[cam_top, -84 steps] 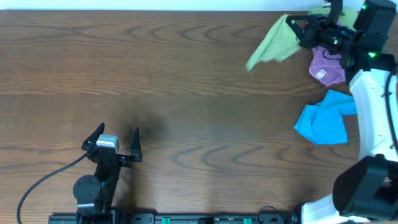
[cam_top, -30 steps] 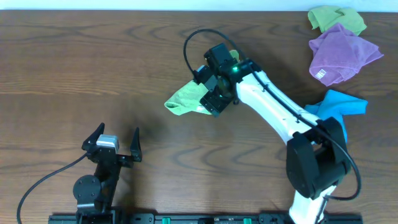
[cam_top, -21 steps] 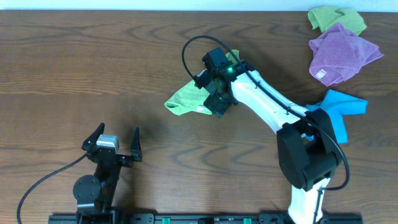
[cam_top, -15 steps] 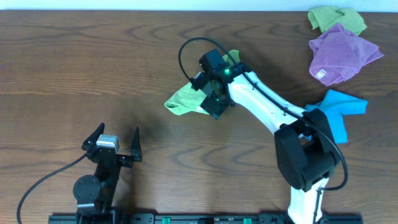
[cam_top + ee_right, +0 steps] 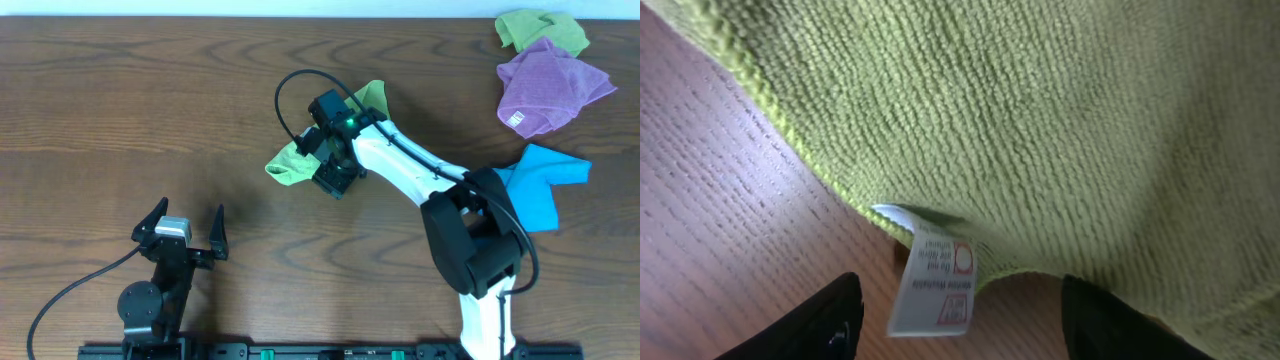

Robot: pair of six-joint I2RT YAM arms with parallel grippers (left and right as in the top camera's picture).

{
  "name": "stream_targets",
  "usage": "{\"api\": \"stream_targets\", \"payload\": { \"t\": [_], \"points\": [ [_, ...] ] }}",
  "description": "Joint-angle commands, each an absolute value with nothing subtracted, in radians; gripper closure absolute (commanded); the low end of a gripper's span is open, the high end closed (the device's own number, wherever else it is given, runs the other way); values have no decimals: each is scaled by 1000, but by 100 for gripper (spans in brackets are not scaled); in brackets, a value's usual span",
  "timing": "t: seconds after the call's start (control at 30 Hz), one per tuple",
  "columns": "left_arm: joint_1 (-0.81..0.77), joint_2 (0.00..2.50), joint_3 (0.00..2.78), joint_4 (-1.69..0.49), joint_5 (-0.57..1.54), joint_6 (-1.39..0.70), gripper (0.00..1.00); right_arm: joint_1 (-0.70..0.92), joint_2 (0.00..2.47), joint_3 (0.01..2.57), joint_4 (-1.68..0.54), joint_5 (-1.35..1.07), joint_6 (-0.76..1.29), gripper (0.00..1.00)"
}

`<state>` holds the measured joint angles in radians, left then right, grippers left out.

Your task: Fold the cloth

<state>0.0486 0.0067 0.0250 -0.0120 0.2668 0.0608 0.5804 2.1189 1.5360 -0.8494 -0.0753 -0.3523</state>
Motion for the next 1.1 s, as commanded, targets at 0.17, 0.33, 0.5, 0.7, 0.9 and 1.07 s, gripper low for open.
{"api": "stream_targets", "payload": {
  "t": [0.17, 0.33, 0.5, 0.7, 0.9, 1.07],
  "points": [
    [45, 5, 5, -47, 304, 75, 5, 591, 2127, 1542, -807, -79, -364, 74],
    [45, 5, 5, -47, 304, 75, 4, 590, 2127, 1542, -800, -79, -364, 88],
    [45, 5, 5, -47, 304, 75, 5, 590, 2127, 1542, -798, -79, -364, 99],
    [45, 5, 5, -47, 304, 75, 5, 591, 2127, 1542, -824, -80, -363, 84],
    [45, 5, 5, -47, 304, 75, 5, 604, 2127, 1542, -836, -87, -364, 72],
    [45, 5, 5, -48, 304, 75, 5, 606, 2128, 1542, -819, -87, -364, 69]
  ]
}}
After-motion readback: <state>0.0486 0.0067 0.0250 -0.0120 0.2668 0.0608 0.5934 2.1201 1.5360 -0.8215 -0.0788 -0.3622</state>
